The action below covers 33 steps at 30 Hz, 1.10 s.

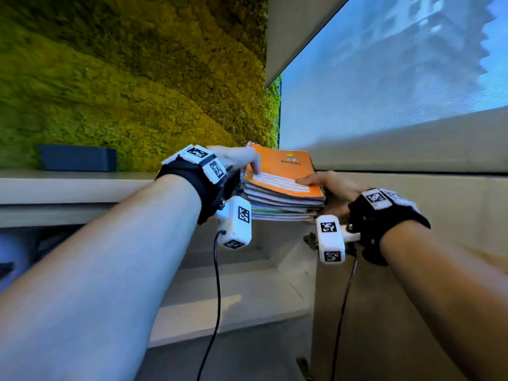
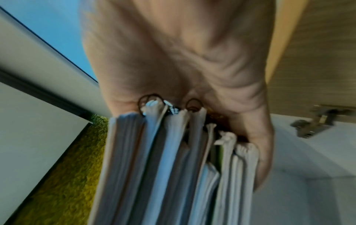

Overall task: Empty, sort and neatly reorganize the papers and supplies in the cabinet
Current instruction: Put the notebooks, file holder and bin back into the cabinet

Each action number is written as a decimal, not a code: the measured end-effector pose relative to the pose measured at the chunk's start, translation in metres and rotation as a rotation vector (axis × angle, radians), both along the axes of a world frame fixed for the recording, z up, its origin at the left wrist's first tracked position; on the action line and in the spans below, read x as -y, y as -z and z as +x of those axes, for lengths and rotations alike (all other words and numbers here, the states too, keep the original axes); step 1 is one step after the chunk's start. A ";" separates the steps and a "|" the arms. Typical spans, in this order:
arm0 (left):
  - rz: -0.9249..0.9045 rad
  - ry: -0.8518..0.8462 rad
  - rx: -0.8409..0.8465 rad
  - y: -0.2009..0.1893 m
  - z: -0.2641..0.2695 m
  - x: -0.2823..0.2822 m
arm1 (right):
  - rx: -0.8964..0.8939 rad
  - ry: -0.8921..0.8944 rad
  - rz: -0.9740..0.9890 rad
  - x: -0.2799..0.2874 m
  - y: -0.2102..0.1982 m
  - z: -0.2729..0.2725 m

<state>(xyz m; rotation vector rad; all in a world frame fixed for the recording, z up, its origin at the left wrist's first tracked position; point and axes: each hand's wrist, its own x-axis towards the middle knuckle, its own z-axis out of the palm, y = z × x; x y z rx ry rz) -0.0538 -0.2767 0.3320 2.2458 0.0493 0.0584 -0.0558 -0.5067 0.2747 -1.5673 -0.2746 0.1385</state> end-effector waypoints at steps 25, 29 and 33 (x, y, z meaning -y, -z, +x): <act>-0.387 -0.033 -0.375 0.227 -0.053 -0.114 | -0.220 -0.148 -0.245 -0.154 0.195 0.019; -0.334 -0.162 -0.342 0.205 -0.034 -0.161 | -0.186 -0.229 -0.215 -0.206 0.171 0.054; -0.262 -0.298 -0.199 0.177 -0.007 -0.200 | -0.162 -0.241 -0.084 -0.245 0.155 0.083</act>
